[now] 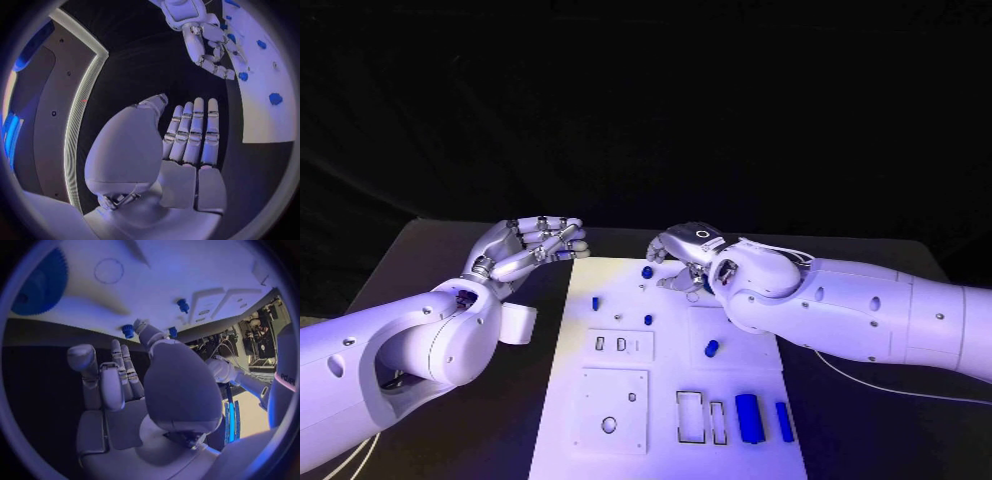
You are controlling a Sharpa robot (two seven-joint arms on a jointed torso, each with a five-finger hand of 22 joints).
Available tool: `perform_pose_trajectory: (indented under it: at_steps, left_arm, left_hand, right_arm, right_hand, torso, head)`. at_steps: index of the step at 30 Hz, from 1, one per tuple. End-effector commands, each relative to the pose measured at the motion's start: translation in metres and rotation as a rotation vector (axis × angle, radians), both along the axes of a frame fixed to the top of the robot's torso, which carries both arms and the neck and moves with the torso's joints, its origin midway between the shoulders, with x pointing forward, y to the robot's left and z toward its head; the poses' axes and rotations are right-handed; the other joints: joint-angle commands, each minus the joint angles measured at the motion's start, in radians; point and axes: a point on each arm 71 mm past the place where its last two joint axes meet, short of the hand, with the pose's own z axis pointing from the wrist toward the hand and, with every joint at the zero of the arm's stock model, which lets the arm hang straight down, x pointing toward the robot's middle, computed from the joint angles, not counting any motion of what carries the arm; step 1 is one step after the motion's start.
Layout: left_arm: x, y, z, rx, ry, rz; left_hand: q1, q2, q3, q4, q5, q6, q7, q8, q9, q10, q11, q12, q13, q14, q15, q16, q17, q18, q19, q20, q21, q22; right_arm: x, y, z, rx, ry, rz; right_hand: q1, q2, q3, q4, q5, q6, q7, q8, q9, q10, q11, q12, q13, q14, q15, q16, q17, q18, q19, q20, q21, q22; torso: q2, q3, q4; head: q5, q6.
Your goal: Assemble the parts on the task board
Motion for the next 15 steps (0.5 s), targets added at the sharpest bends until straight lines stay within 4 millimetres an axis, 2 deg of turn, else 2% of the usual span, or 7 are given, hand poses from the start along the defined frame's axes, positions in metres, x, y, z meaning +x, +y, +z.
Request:
perform_pose_trajectory:
  at_steps: [1,3,9,11,13,14,15]
  left_arm:
    - [0.000,0.000,0.002,-0.015,-0.008,-0.012]
    - [0.001,0.001,0.001,-0.015,-0.008,-0.010]
    - [0.002,0.003,0.001,-0.015,-0.007,-0.007]
    - [0.002,0.003,0.001,-0.015,-0.006,-0.007]
    - [0.003,0.003,0.000,-0.016,-0.005,-0.007]
    - [0.003,0.003,0.000,-0.016,-0.005,-0.008]
    - [0.003,0.003,0.000,-0.016,-0.004,-0.008]
  left_hand:
    - [0.001,-0.008,0.008,0.000,-0.004,-0.003,0.009,-0.007,-0.001,0.002,0.006,-0.007,-0.001,-0.004,0.004,-0.007,0.001,0.013,0.002,0.003,-0.004,-0.001]
    - [0.002,-0.008,0.008,0.000,-0.004,-0.003,0.009,-0.007,-0.002,0.002,0.006,-0.007,-0.001,-0.004,0.004,-0.007,0.002,0.013,0.002,0.003,-0.004,-0.002]
    - [0.002,-0.008,0.008,0.000,-0.004,-0.003,0.009,-0.007,-0.002,0.002,0.006,-0.007,-0.001,-0.004,0.004,-0.007,0.002,0.013,0.002,0.003,-0.004,-0.002]
    - [0.002,-0.008,0.008,-0.001,-0.004,-0.003,0.009,-0.007,-0.002,0.002,0.006,-0.008,0.000,-0.004,0.004,-0.007,0.002,0.013,0.002,0.003,-0.004,-0.002]
    - [0.002,-0.008,0.008,-0.001,-0.004,-0.003,0.009,-0.007,-0.002,0.002,0.006,-0.008,0.000,-0.004,0.004,-0.007,0.002,0.013,0.002,0.003,-0.004,-0.002]
    - [0.002,-0.008,0.008,-0.001,-0.004,-0.003,0.009,-0.007,-0.002,0.002,0.006,-0.008,0.000,-0.004,0.004,-0.007,0.002,0.013,0.002,0.003,-0.004,-0.002]
    - [0.002,-0.008,0.008,-0.001,-0.004,-0.003,0.009,-0.007,-0.002,0.002,0.006,-0.008,0.000,-0.004,0.004,-0.007,0.002,0.013,0.002,0.003,-0.004,-0.002]
  right_arm:
    - [-0.007,-0.015,0.005,0.040,0.001,-0.026]
    - [-0.011,-0.032,0.008,0.069,0.016,-0.057]
    - [-0.018,-0.072,0.012,0.158,0.088,-0.152]
    - [-0.020,-0.091,0.011,0.172,0.130,-0.207]
    - [-0.020,-0.103,0.010,0.170,0.155,-0.245]
    - [-0.020,-0.107,0.010,0.168,0.166,-0.260]
    - [-0.020,-0.112,0.009,0.166,0.177,-0.274]
  right_hand:
    - [0.014,0.002,-0.005,0.007,0.008,0.014,0.000,-0.005,0.002,0.024,-0.005,0.014,-0.001,0.031,-0.006,0.010,0.015,0.008,0.014,-0.002,0.016,0.020]
    - [0.013,-0.001,0.007,0.020,0.016,0.026,0.001,-0.006,0.003,0.068,-0.009,0.034,0.001,0.036,-0.009,0.020,0.031,0.003,0.028,-0.005,0.032,0.043]
    - [-0.009,-0.036,0.036,0.064,0.014,0.042,-0.003,-0.013,0.007,0.190,-0.027,0.062,0.013,0.035,-0.023,0.023,0.028,0.003,0.030,-0.015,0.031,0.049]
    - [-0.012,-0.049,0.027,0.077,0.012,0.047,-0.016,-0.014,0.010,0.265,-0.045,0.089,0.034,0.035,-0.036,0.024,0.029,0.004,0.031,-0.026,0.030,0.052]
    - [0.003,-0.056,-0.008,0.060,0.006,0.052,-0.039,-0.014,0.014,0.410,-0.076,0.192,0.099,0.038,-0.061,0.029,0.040,0.002,0.039,-0.044,0.039,0.066]
    - [0.005,-0.046,-0.095,0.048,0.014,0.053,-0.048,-0.014,0.023,0.446,-0.082,0.726,0.650,0.052,-0.083,0.055,0.099,-0.012,0.064,-0.060,0.066,0.105]
    - [0.026,-0.041,-0.129,0.080,0.017,0.041,-0.048,-0.001,0.041,0.401,-0.084,1.076,1.035,0.061,-0.073,0.080,0.155,-0.021,0.082,-0.052,0.085,0.138]
  torso:
    - [-0.004,0.0029,-0.0065]
    - [-0.006,0.0037,-0.0103]
    - [-0.009,0.0086,-0.0172]
    - [-0.010,0.0112,-0.0192]
    - [-0.010,0.0128,-0.0194]
    - [-0.010,0.0130,-0.0194]
    - [-0.010,0.0140,-0.0198]
  head:
    - [-0.001,0.002]
    - [-0.003,0.001]
    - [-0.015,0.005]
    - [-0.019,0.005]
    - [-0.021,0.006]
    - [-0.022,0.006]
    - [-0.023,0.006]
